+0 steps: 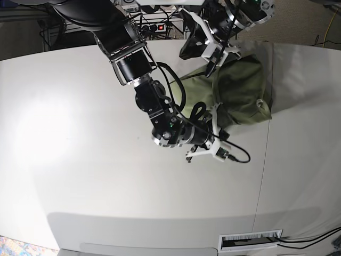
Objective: Fold the T-shirt properly
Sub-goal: 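Tuck and flatten the bundle edges with the right gripper against the left gripper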
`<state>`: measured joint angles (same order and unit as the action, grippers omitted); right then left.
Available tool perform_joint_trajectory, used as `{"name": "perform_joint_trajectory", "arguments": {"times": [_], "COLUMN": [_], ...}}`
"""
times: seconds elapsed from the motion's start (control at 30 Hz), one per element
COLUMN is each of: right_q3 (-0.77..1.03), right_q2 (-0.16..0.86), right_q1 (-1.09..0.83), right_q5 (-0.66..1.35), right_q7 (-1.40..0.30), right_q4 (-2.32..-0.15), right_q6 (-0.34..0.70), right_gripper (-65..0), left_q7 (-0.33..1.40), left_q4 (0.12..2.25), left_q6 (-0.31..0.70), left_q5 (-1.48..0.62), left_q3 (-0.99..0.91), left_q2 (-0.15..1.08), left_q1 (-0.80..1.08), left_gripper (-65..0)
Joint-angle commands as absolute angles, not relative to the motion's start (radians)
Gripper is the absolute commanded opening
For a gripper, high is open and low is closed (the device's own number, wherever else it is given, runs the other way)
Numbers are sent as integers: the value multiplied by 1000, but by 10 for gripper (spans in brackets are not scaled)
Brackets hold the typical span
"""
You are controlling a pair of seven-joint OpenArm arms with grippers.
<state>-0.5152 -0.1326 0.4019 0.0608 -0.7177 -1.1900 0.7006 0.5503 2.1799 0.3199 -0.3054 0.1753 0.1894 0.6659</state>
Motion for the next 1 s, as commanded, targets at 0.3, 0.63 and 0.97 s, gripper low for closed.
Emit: {"name": "perform_joint_trajectory", "arguments": {"times": [0.3, 0.63, 0.97], "right_q3": [-516, -515, -515], "right_q2": [-136, -134, -119], "right_q1": [433, 432, 432], "right_q5": [63, 97, 278], "right_q7": [-905, -1090, -1256], "right_q4": [-1208, -1209, -1292], "right_q6": [698, 698, 698], "right_gripper": [-650, -650, -650], "left_q7": [500, 497, 436], "left_q4": [1901, 1849, 1849], "left_q6": [325, 327, 341], "left_q5": [-215, -178, -224], "left_q3": [168, -50, -184], "left_q2": [192, 200, 319], "left_q1": [519, 451, 445], "left_gripper": [-650, -650, -650]}}
